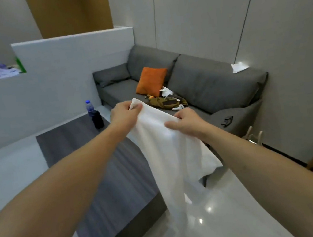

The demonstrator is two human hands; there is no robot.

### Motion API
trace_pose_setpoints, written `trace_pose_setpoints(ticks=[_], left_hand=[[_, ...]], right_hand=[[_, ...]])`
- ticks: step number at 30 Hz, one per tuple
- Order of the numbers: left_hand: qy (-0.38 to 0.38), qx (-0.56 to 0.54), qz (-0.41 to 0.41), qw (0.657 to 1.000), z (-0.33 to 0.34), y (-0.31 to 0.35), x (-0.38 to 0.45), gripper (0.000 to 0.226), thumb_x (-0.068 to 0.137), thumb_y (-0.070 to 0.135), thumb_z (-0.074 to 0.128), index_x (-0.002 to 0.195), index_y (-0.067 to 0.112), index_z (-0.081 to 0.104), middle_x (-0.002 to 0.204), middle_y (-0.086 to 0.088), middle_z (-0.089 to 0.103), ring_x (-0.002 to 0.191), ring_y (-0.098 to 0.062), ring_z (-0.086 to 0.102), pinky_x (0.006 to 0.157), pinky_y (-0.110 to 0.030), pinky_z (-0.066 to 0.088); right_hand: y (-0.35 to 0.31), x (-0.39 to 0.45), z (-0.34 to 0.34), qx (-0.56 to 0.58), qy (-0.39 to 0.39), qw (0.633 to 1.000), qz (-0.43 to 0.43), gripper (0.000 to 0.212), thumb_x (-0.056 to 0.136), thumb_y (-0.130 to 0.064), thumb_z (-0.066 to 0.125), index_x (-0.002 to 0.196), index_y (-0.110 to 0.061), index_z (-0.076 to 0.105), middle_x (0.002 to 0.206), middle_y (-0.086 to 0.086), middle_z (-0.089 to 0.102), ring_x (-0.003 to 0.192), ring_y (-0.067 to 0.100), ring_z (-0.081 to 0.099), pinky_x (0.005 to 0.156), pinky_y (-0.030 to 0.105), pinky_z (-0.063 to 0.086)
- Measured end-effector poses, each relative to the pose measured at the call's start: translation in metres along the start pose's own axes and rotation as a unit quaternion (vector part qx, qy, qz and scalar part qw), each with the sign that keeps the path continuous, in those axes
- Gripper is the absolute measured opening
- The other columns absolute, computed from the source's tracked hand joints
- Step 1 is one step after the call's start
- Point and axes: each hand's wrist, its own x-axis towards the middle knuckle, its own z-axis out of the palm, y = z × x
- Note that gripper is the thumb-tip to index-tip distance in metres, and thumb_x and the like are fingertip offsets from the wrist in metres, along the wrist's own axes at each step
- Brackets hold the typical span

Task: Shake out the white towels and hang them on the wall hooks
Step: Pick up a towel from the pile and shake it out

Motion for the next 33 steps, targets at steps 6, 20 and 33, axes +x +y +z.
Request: trace_pose_setpoints(ticks=[6,20,33], left_hand=[[0.130,0.038,-0.028,0.990,-0.115,-0.051,0.093,0.024,0.088,0.040,0.057,0.085,0.021,0.071,0.089,-0.005,0.071,0.086,-0.026,0.065,0.074,-0.037,0.054],[0.292,0.159,-0.119,0.936,-0.298,-0.149,0.249,0.029,0.088,0.045,0.060,0.074,0.021,0.067,0.074,0.000,0.064,0.078,-0.026,0.059,0.067,-0.031,0.042],[0.418,0.189,-0.206,0.864,-0.387,-0.152,0.388,0.030,0.089,0.046,0.063,0.084,0.018,0.071,0.091,-0.007,0.070,0.083,-0.029,0.065,0.077,-0.039,0.058]], right_hand=[[-0.062,0.121,0.043,-0.111,0.025,0.991,-0.071,0.030,0.084,-0.038,0.071,0.062,-0.021,0.062,0.067,0.001,0.061,0.069,0.020,0.059,0.060,0.032,0.041],[-0.187,0.376,0.136,-0.177,0.029,0.974,-0.136,0.038,0.085,-0.042,0.071,0.059,-0.018,0.055,0.066,0.004,0.059,0.075,0.028,0.059,0.060,0.032,0.038],[-0.301,0.592,0.181,-0.124,0.047,0.965,-0.227,0.028,0.083,-0.041,0.073,0.088,-0.014,0.076,0.081,0.010,0.067,0.086,0.030,0.064,0.068,0.028,0.039]])
